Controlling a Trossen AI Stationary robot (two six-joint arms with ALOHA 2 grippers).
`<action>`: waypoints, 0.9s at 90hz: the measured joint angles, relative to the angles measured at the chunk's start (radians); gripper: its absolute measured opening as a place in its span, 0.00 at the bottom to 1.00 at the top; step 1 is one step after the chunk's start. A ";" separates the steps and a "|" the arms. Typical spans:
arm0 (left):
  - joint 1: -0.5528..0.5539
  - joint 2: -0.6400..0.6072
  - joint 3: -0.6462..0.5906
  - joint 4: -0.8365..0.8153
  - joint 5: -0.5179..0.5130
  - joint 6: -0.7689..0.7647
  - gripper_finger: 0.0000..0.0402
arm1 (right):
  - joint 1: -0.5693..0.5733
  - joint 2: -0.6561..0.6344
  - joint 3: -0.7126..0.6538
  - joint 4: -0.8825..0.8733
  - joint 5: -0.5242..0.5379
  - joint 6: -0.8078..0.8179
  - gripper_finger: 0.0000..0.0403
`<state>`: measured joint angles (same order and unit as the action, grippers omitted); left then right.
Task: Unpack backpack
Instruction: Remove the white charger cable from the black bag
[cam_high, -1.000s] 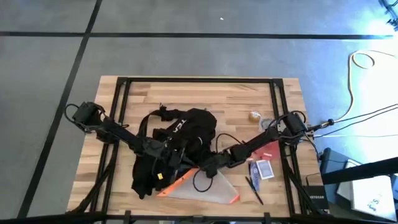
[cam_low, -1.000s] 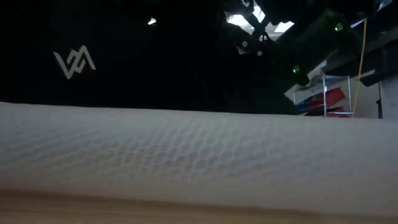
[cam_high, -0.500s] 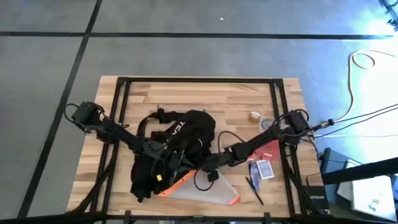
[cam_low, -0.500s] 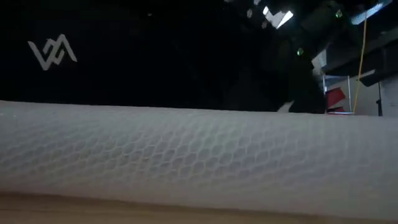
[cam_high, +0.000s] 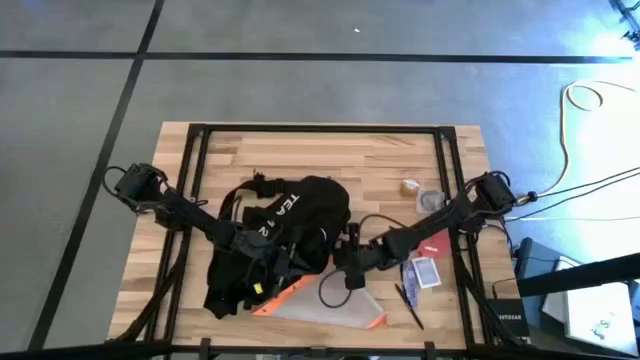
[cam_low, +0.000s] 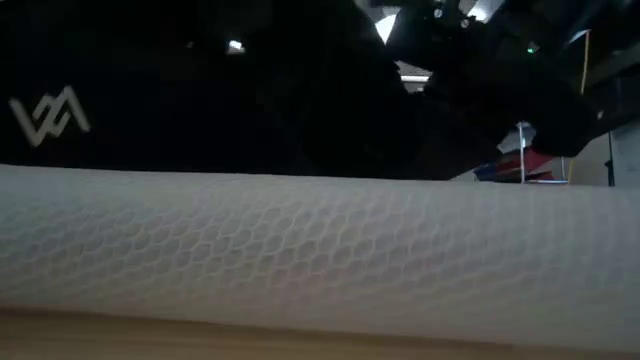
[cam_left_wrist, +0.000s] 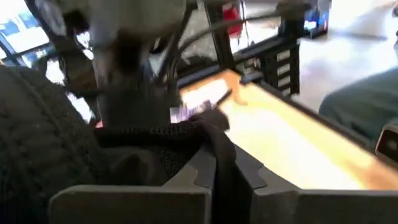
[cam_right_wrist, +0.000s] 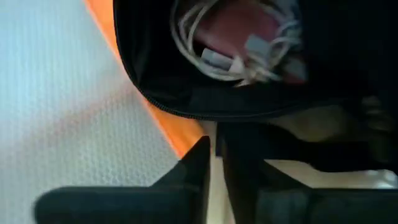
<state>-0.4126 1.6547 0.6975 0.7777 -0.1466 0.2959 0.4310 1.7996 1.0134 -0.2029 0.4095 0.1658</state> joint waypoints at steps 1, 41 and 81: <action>0.000 0.000 0.000 -0.005 -0.003 0.000 0.00 | 0.003 0.000 0.000 0.004 0.012 0.008 0.03; 0.001 0.000 -0.002 -0.095 -0.024 -0.004 0.00 | 0.001 0.108 -0.013 0.355 0.037 0.008 0.37; 0.003 0.002 -0.002 -0.095 -0.032 -0.003 0.00 | -0.008 0.174 -0.013 0.540 0.183 0.027 0.69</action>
<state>-0.4099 1.6566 0.6952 0.6827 -0.1786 0.2932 0.4232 1.9739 1.0000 0.3371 0.5928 0.1926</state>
